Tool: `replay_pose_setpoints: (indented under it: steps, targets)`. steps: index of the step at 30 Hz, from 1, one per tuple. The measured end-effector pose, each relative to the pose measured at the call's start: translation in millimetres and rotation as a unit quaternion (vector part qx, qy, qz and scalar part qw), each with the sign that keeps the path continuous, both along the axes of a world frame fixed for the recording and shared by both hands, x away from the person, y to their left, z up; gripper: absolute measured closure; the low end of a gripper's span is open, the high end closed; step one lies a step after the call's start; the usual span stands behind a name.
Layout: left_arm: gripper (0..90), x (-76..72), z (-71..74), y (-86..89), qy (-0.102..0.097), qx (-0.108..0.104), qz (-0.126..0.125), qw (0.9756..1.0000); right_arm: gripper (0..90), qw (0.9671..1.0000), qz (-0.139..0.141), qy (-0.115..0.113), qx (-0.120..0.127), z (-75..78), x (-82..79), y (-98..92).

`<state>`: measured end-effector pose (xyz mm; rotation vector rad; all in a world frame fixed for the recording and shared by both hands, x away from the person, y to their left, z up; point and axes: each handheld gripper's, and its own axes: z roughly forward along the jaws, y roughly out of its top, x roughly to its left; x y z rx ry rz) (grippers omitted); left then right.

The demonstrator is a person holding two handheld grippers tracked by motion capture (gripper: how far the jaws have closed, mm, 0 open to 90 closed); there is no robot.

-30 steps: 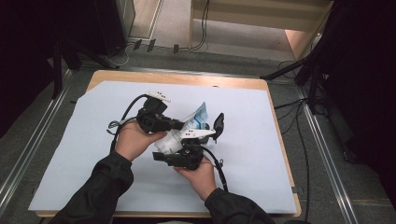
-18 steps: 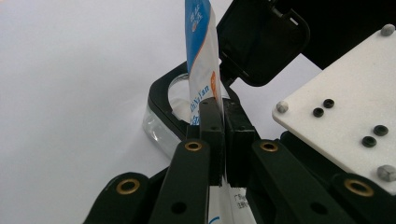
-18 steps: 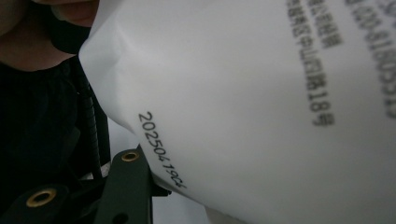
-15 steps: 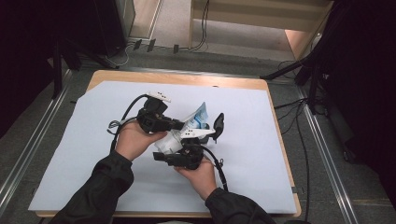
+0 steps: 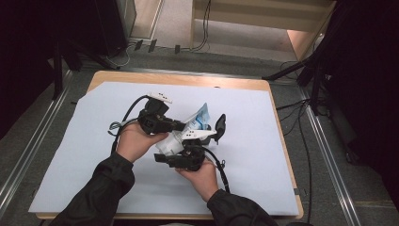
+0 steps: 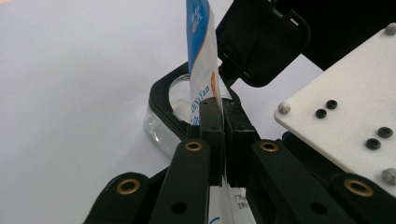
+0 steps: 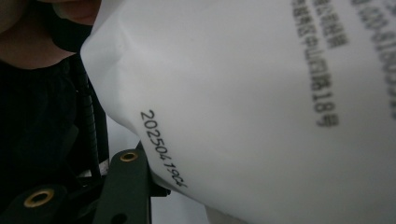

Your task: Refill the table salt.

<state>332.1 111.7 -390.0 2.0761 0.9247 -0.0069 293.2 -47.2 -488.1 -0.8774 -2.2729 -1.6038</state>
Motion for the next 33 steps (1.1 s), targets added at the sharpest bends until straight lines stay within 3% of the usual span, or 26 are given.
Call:
replay_pose_setpoints:
  steps: [8, 33]
  targets:
    - [89.5, -0.4, 0.3, -0.6, 0.0, 0.001, 0.0, 1.0, 53.6, 0.9997, 0.003, -0.018, -0.014, 0.5, -2.2, 2.2]
    - [89.0, -0.7, 1.3, -0.3, -0.005, -0.008, 0.001, 1.0, 55.5, 1.0, 0.004, -0.006, 0.004, 2.9, -0.1, -0.5]
